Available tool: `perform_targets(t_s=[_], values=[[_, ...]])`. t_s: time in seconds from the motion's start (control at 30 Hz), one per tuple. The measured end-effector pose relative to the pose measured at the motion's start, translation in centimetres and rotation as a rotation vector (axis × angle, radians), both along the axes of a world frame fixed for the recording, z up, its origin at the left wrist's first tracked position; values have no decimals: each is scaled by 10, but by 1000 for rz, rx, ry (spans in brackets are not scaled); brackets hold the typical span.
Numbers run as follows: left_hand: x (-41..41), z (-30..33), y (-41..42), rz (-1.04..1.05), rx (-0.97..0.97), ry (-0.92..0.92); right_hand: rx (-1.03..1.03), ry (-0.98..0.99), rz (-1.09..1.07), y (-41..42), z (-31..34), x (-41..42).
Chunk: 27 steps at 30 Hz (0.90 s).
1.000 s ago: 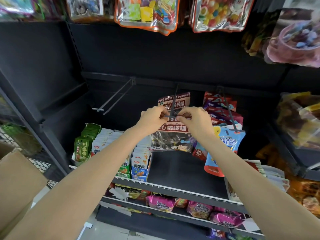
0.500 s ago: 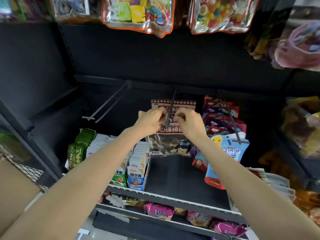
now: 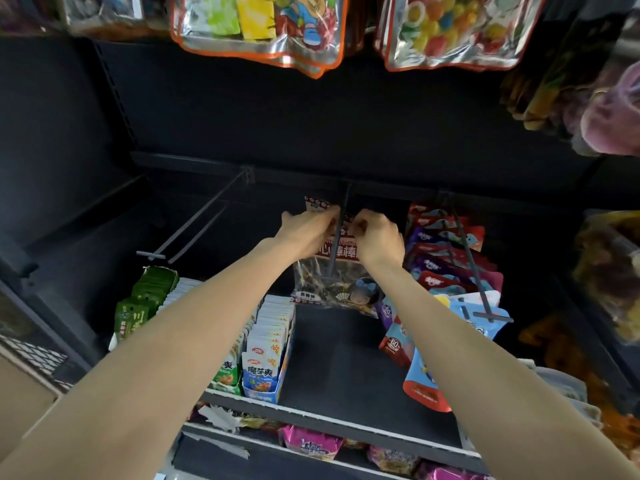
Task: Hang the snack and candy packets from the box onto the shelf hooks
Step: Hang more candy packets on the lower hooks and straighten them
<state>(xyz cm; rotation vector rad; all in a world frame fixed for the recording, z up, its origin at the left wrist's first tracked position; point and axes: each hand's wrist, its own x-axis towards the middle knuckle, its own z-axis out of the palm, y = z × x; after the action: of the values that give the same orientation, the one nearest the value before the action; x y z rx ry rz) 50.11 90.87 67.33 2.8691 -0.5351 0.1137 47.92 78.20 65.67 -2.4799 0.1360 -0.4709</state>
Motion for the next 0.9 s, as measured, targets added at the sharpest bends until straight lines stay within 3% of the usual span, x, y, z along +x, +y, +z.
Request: perform_targets(t_s=[0.2, 0.47, 0.7, 0.9], values=[[14, 0, -3, 43, -168, -37, -93, 8, -67, -1, 1, 12], [12, -4, -1, 78, -292, -4, -199, -105, -5, -2, -1, 11], [2, -6, -3, 122, -313, -64, -103, -288, 39, -3, -12, -9], [-25, -23, 15, 213, -369, -269, 122, 49, 136, 4, -21, -24]])
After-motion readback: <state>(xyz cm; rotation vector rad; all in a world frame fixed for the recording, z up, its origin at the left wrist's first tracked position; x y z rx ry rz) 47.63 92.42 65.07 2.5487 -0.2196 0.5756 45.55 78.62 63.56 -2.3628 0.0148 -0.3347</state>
